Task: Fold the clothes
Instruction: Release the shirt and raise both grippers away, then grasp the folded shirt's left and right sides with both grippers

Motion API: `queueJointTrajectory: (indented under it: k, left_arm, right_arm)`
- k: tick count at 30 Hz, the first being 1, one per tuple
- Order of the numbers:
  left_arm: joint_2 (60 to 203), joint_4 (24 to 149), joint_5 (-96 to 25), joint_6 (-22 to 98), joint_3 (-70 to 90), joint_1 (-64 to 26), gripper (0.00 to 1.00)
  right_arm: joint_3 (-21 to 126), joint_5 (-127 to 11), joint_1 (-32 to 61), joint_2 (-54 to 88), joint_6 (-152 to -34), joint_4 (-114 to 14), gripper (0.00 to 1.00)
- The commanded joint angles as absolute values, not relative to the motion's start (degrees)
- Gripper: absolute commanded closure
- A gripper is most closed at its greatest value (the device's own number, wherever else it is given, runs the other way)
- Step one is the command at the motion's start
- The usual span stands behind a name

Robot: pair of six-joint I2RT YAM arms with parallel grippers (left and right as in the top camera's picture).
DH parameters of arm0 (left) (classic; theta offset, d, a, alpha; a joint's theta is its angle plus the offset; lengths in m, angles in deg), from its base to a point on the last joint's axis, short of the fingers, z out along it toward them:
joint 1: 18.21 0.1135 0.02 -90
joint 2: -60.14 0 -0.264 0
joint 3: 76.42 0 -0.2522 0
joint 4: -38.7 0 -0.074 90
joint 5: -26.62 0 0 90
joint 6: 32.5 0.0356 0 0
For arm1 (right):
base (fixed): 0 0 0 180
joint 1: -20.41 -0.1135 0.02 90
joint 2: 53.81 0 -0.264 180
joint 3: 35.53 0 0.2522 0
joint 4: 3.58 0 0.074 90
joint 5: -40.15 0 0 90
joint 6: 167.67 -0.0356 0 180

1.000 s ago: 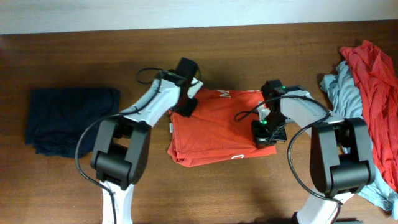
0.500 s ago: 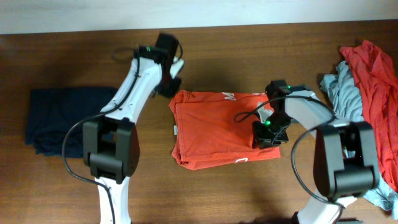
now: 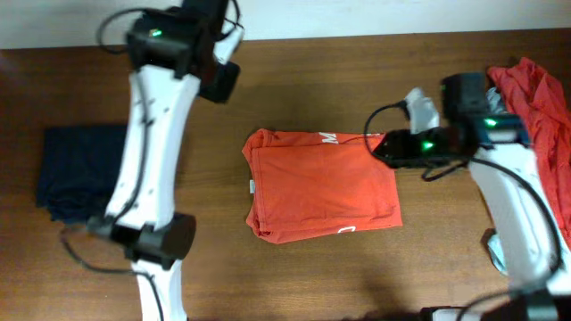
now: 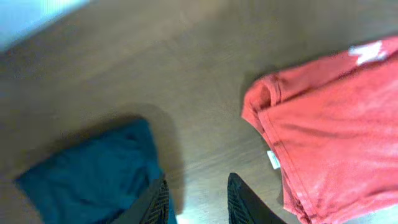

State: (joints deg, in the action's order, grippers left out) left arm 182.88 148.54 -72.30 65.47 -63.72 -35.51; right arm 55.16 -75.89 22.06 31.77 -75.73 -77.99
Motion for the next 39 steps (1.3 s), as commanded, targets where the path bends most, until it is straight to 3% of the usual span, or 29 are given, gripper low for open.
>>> queueJointTrajectory:
  k: [1, 4, 7, 12, 15, 26, 39]
  left_arm:
    - [172.6, 149.2, -76.4, 64.2, -66.4, -34.8, 0.69]
    - [165.8, 149.2, -81.3, 59.7, -66.0, -34.8, 0.69]
    - [157.1, 149.1, -85.6, 54.9, -62.3, -34.8, 0.69]
    - [149.6, 148.9, -89.1, 47.6, -47.1, -34.6, 0.69]
    - [148.0, 144.2, -85.4, 46.0, -32.3, -34.6, 0.69]
    - [148.3, 102.7, -45.8, 49.9, 14.3, -34.6, 0.63]
    - [148.6, 95.9, -43.6, 50.2, 25.3, -34.6, 0.60]
  right_arm:
    - [57.0, -76.9, 25.1, 25.2, -75.5, -78.3, 0.37]
    - [57.0, -76.9, 27.7, 20.6, -75.6, -79.2, 0.28]
    - [57.0, -76.8, 29.8, 17.6, -75.5, -82.0, 0.12]
    - [56.3, -74.9, 30.3, 19.2, -75.6, -85.8, 0.12]
    - [55.2, -73.1, 30.3, 22.2, -75.7, -85.4, 0.12]
    - [54.8, -73.8, 31.9, 43.2, -74.7, -83.7, 0.08]
    - [54.8, -83.5, 35.6, 61.8, -57.5, -78.3, 0.11]
